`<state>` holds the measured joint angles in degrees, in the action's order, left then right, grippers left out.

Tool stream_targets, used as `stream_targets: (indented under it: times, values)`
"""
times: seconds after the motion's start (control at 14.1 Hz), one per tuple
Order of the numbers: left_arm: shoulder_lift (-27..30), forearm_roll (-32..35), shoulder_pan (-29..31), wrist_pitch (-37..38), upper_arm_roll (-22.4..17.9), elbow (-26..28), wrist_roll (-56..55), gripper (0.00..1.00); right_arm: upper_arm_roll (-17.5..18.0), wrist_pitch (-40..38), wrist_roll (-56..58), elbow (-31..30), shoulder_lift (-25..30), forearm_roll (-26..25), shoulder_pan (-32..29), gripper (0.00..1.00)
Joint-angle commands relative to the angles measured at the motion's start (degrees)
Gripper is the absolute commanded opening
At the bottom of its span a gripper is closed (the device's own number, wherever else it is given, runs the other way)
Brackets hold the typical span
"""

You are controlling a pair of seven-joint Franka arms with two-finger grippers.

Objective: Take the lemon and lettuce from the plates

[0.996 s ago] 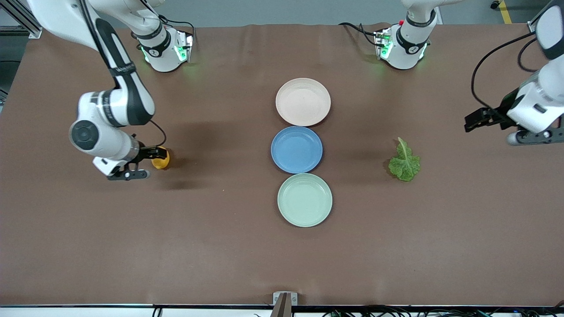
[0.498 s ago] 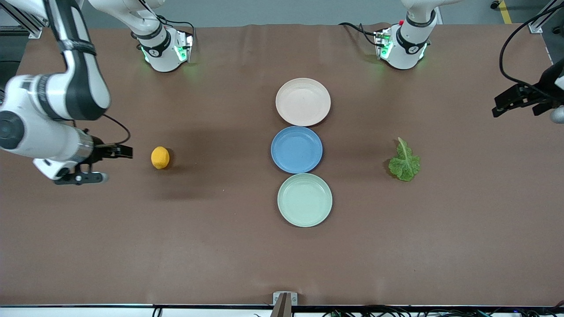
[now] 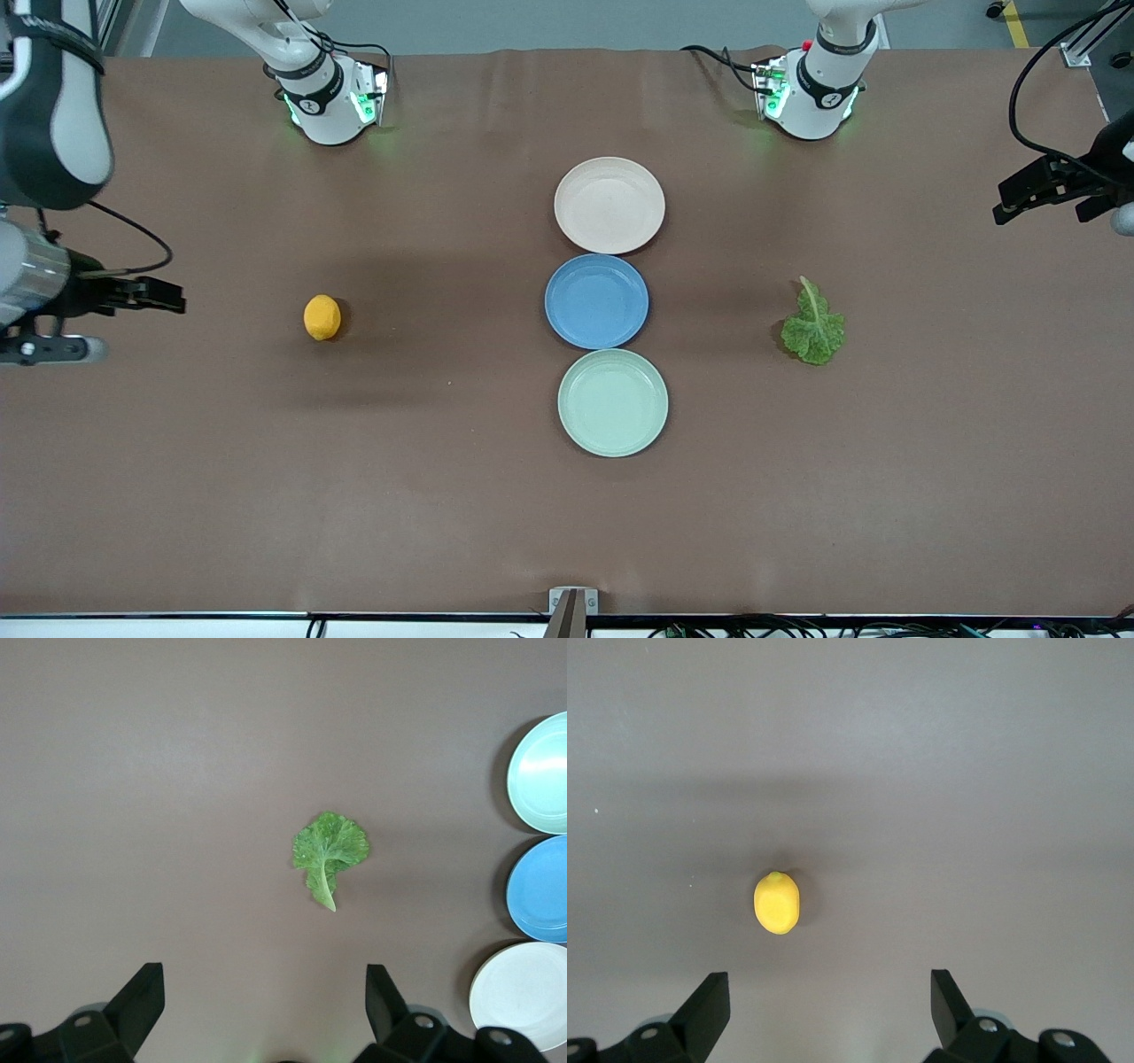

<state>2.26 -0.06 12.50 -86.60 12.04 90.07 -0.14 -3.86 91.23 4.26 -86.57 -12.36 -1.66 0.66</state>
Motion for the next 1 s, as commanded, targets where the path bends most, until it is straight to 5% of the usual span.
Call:
stream_targets:
  times: [0.0, 0.57, 0.92]
  values:
    - [0.56, -0.99, 0.25, 0.91, 0.27, -0.59, 0.31, 1.00, 0.78, -2.98, 0.66, 4.74, -1.44, -0.64, -1.88, 1.00]
    - [0.03, -1.08, -0.02, 0.65, 0.27, -1.91, 0.22, 1.00, 1.04, -5.97, -0.05, 3.34, 0.05, 1.03, -2.06, 1.00]
    - [-0.06, -0.90, -0.10, 0.56, 0.27, -1.91, 0.22, 1.00, 1.04, -1.59, 0.04, -6.75, 8.74, 1.13, -1.89, 1.00]
